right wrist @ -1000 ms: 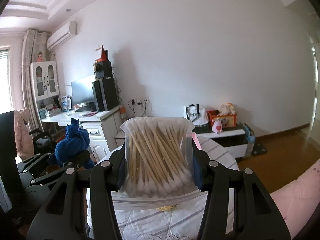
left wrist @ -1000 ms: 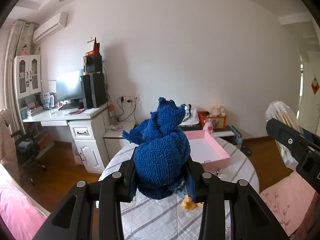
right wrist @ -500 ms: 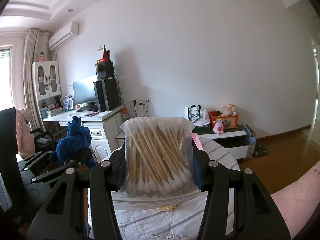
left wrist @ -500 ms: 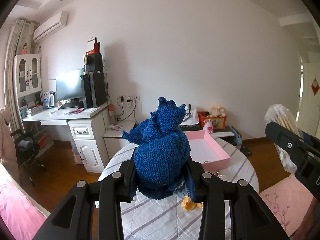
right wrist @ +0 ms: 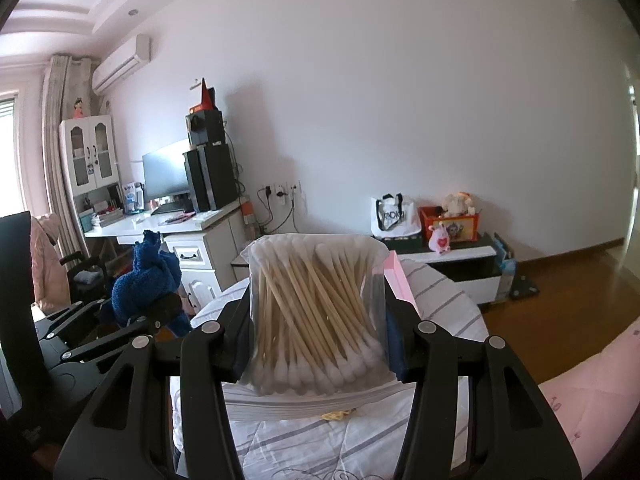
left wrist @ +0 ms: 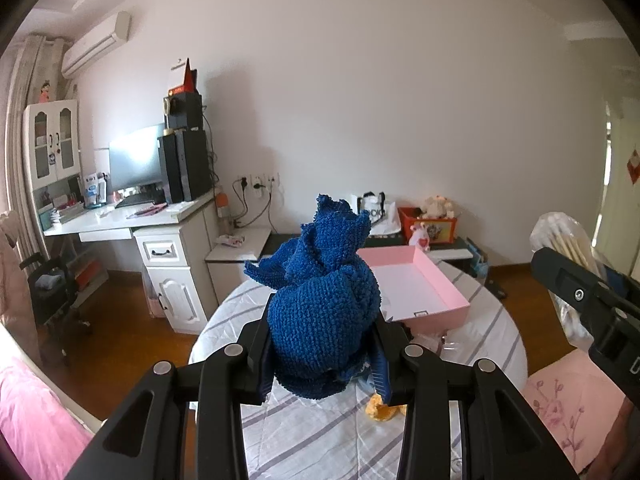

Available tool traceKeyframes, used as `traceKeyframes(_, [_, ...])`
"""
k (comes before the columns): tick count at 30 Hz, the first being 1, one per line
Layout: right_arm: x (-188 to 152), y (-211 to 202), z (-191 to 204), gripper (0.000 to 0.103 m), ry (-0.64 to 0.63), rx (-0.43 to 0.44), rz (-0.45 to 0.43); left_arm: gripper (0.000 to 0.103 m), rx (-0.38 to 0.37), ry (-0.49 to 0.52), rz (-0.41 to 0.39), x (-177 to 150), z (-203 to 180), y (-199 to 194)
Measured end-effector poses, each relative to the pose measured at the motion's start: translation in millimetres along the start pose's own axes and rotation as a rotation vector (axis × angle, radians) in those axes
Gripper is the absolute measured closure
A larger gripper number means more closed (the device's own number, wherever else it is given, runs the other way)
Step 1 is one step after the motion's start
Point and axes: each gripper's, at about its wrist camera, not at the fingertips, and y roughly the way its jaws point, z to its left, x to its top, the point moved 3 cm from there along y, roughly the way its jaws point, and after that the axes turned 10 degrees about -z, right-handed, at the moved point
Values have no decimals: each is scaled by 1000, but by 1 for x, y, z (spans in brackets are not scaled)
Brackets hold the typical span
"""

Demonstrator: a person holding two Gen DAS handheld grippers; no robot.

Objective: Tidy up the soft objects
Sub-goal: 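Carry the blue toy and swab bag over the pink tray with both grippers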

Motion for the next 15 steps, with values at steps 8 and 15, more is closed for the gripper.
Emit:
traceKeyframes(8, [-13,40,-15,54,31,-18,64,67,-9,11,60,10,-8,56])
traceKeyframes(15, [-19,84,-31,54,49,-43,105,67,-21,13,108,23,-18,128])
